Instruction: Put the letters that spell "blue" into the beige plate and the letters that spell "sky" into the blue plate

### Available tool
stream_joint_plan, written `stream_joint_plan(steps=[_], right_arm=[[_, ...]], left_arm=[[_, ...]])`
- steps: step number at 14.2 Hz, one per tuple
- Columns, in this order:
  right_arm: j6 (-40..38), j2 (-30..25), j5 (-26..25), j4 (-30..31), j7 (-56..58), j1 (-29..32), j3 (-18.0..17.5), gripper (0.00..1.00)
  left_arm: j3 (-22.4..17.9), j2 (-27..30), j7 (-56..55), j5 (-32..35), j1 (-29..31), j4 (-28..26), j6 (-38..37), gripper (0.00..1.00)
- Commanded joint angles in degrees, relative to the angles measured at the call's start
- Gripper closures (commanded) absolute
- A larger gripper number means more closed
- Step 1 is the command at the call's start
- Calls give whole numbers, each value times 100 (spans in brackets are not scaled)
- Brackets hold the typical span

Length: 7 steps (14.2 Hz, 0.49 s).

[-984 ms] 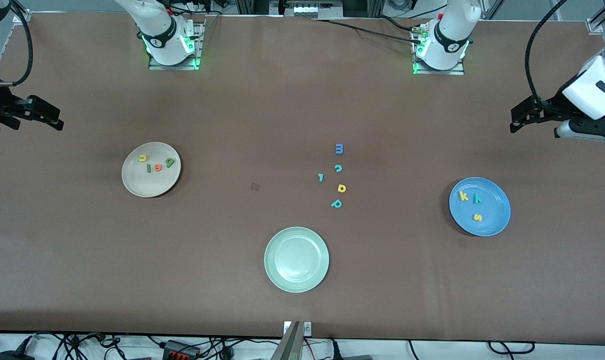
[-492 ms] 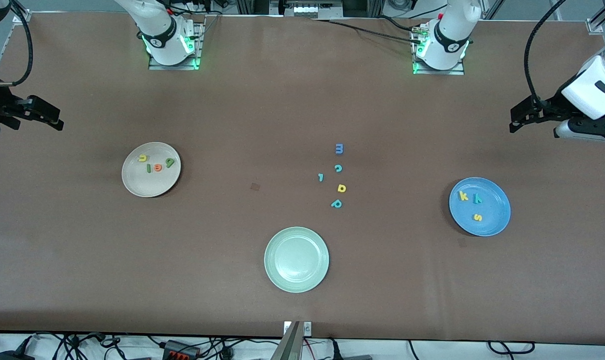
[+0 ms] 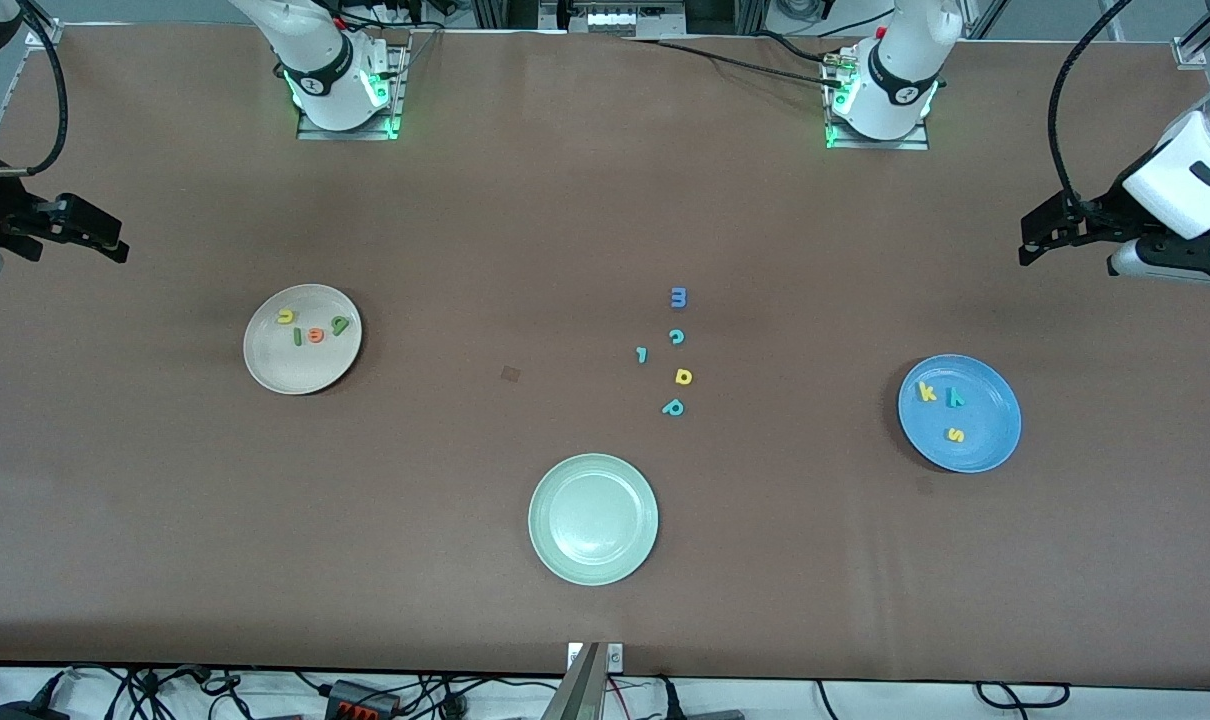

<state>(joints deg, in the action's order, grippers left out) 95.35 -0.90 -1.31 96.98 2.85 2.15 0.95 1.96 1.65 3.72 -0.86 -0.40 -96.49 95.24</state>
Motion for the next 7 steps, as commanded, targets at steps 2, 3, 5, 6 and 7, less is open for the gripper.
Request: stream_joint_plan(steps=[2,3,5,6,7], right_arm=[[2,-7,-9,-21,67,75,-69,0],[-7,-7,-9,-21,76,84,-60,0],[2,2,8,-21,-3,76,-68,0],[2,28,8,-21,-3,58,-68,0],[2,37,0,-21,5,32,-86,0]], left_arm=[[24,-51,85,-20,14,157,-129,0],[24,-51,76,-20,14,157,-129,0],[24,-51,85,-20,14,157,-129,0],[24,-51,85,-20,14,157,-138,0],[24,-51,76,-20,14,157,-129,0]])
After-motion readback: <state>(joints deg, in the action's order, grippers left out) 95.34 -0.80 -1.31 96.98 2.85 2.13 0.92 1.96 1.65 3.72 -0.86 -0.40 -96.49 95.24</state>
